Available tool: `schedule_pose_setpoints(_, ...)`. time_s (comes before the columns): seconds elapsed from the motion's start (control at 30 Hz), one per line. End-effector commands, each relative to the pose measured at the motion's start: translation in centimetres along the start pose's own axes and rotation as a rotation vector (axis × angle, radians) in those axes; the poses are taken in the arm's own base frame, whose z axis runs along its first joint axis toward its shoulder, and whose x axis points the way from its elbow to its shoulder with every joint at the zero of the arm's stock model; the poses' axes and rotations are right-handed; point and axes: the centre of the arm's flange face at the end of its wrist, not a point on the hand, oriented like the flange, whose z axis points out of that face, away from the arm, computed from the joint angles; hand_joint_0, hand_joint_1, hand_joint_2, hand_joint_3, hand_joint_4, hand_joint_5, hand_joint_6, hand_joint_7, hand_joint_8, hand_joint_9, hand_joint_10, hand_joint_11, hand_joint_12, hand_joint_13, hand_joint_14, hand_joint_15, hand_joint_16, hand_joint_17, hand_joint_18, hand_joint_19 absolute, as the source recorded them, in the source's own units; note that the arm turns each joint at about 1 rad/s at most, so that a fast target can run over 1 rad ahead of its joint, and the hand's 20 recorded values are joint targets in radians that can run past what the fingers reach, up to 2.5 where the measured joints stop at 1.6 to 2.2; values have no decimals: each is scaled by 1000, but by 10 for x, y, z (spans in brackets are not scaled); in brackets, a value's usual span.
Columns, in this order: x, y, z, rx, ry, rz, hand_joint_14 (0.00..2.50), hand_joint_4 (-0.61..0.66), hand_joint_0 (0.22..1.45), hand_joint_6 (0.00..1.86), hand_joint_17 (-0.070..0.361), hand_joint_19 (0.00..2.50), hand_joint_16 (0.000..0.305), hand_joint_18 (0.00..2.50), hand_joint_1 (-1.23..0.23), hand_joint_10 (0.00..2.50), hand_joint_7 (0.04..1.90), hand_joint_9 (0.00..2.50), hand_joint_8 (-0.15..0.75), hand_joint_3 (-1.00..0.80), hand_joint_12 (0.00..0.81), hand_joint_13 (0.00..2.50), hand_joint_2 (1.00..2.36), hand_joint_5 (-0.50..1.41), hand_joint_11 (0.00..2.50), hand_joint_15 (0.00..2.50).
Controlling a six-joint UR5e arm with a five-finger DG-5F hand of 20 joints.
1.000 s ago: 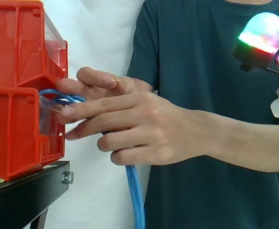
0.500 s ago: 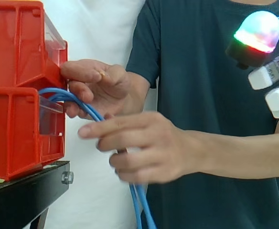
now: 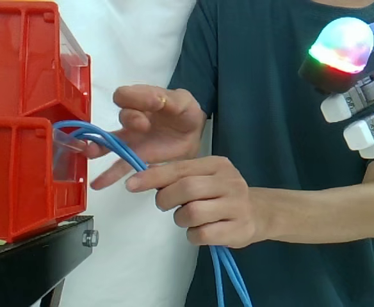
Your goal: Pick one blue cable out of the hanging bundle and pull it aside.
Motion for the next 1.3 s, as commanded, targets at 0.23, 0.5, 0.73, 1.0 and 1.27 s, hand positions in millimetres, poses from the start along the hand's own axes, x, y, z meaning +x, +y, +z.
schedule_pose_setpoints(0.23, 0, 0, 0, 0, 0, 0, 0, 63, 502, 501, 26, 0, 12, 9, -588, 0, 667, 602, 232, -431, 163, 277, 1005, -241, 0, 0)
schedule_pose_setpoints(0.5, 0, -1, 0, 1, 0, 0, 0, 73, 504, 502, 25, 0, 11, 11, -585, 1, 712, 640, 218, -433, 165, 293, 1005, -234, 72, 0)
schedule_pose_setpoints(0.73, 0, 0, -1, 0, 0, 0, 0, 38, 502, 501, 36, 64, 16, 46, -587, 0, 634, 375, 174, -434, 196, 307, 1006, -243, 0, 0)
schedule_pose_setpoints(1.0, 0, 0, 0, 0, 0, 0, 0, -11, 500, 500, 42, 81, 18, 34, -587, 0, 554, 114, 131, -434, 199, 271, 1005, -263, 0, 0)
schedule_pose_setpoints(1.27, 0, 0, 0, 0, 0, 0, 0, 32, 499, 501, 45, 126, 20, 56, -585, 4, 686, 501, 196, -433, 228, 327, 1006, -255, 166, 22)
